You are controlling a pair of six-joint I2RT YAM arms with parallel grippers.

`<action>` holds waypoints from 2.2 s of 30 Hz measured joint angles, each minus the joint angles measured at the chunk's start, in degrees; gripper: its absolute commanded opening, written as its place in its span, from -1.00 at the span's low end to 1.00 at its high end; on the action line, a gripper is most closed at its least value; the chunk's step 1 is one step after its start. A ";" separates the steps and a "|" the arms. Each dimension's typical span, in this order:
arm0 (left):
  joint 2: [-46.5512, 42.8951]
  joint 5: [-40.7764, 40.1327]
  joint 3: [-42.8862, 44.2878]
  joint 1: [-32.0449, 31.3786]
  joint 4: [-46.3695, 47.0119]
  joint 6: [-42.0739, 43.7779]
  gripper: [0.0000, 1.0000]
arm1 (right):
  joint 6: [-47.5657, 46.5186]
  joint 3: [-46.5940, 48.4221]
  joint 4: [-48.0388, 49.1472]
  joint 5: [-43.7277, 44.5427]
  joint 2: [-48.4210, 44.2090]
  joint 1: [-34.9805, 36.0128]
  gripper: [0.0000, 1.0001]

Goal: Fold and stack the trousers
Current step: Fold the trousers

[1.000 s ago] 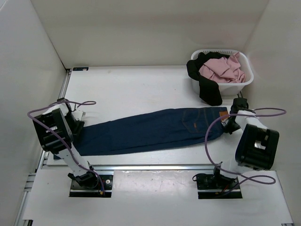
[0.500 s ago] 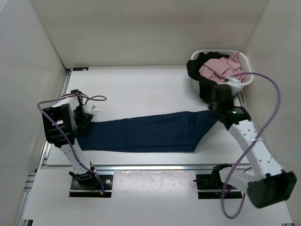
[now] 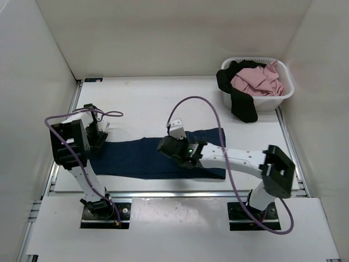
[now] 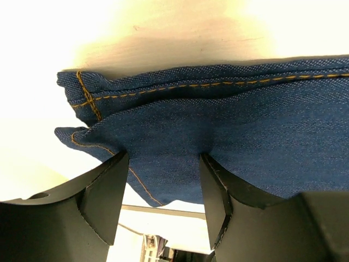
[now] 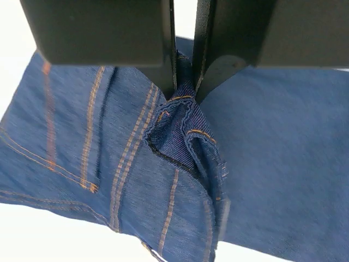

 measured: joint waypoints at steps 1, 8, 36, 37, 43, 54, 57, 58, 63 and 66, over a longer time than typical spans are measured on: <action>-0.11 -0.11 -0.15 -0.09 0.04 -0.22 0.32 | 0.68 1.29 -0.11 0.39 2.12 0.37 -1.00; -0.50 -2.73 -1.25 -1.68 0.13 -0.98 0.32 | 8.81 12.57 -5.73 9.07 9.03 1.73 -1.00; 1.01 -8.44 -1.27 -2.56 -2.82 -3.80 0.39 | -23.56 24.00 5.88 -23.61 29.64 8.15 0.00; 1.01 -8.72 -1.29 -2.58 -2.89 -3.87 0.39 | -24.00 24.41 5.55 -25.24 29.64 7.76 0.10; 1.01 -10.34 -1.51 -0.59 -3.02 -3.80 0.41 | -21.94 23.56 4.33 -28.94 26.38 5.25 0.57; -1.46 -12.24 -5.68 3.82 -2.01 -2.99 0.41 | -4.76 -7.82 5.01 -28.89 -12.87 -22.69 0.98; -2.23 -12.48 -7.10 3.78 -2.03 -3.06 0.41 | -4.76 -15.63 7.85 -34.53 -12.85 -27.93 0.98; -2.43 -12.52 -7.48 3.78 -2.19 -3.08 0.44 | -4.85 -18.03 8.61 -36.70 -12.48 -29.03 0.98; -2.95 -12.41 -8.00 3.80 -2.23 -3.26 0.44 | -4.17 -25.90 14.75 -44.98 -11.37 -33.24 0.87; -3.10 -12.44 -8.13 3.80 -2.19 -3.30 0.44 | -2.86 -27.39 19.78 -49.00 -9.03 -36.68 0.65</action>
